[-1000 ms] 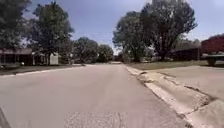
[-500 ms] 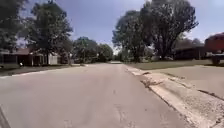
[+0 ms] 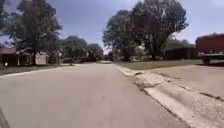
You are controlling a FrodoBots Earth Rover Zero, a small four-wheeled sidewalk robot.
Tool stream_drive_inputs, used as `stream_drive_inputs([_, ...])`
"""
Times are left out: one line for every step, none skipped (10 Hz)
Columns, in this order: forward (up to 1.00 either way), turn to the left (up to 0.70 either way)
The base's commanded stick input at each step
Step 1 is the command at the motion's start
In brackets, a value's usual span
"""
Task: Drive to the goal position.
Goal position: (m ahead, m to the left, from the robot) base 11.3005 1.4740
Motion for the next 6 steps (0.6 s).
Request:
stream_drive_inputs([0.70, 0.00])
stream_drive_inputs([0.70, 0.00])
stream_drive_inputs([0.70, 0.00])
stream_drive_inputs([0.70, 0.00])
stream_drive_inputs([0.70, 0.00])
stream_drive_inputs([0.70, 0.00])
